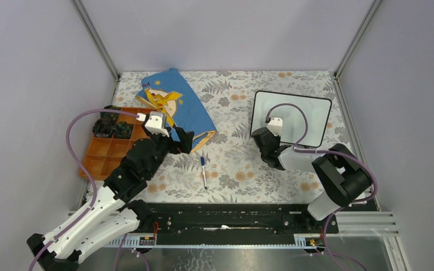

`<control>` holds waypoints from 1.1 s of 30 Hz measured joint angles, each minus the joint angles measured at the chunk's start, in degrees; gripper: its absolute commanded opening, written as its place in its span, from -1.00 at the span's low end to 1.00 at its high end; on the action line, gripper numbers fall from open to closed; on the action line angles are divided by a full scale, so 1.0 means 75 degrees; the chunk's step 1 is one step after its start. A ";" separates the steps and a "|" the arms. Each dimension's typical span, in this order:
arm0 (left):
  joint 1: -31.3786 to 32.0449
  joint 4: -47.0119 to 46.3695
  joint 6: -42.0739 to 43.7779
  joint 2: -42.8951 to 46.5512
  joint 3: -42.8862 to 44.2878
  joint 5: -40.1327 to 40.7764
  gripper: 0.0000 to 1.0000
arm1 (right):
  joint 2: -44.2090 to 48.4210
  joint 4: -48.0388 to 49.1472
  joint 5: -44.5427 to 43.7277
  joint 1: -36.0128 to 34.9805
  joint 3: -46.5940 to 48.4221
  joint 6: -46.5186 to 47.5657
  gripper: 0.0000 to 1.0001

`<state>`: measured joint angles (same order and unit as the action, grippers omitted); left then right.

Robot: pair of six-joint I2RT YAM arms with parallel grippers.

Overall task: Write a sentence on the whiteboard
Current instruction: Move the whiteboard to the center of the board.

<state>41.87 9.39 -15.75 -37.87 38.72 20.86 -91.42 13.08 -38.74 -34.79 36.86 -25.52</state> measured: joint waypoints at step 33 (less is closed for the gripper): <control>0.0119 0.0003 0.0012 -0.0166 -0.0012 -0.0038 0.97 | -0.0871 -0.2363 -0.1122 -0.3771 0.1416 -0.2987 -1.00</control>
<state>42.76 9.41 -15.66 -39.11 38.63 20.58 -97.95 -4.64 -47.16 -63.07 47.48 -47.92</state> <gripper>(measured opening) 0.986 0.229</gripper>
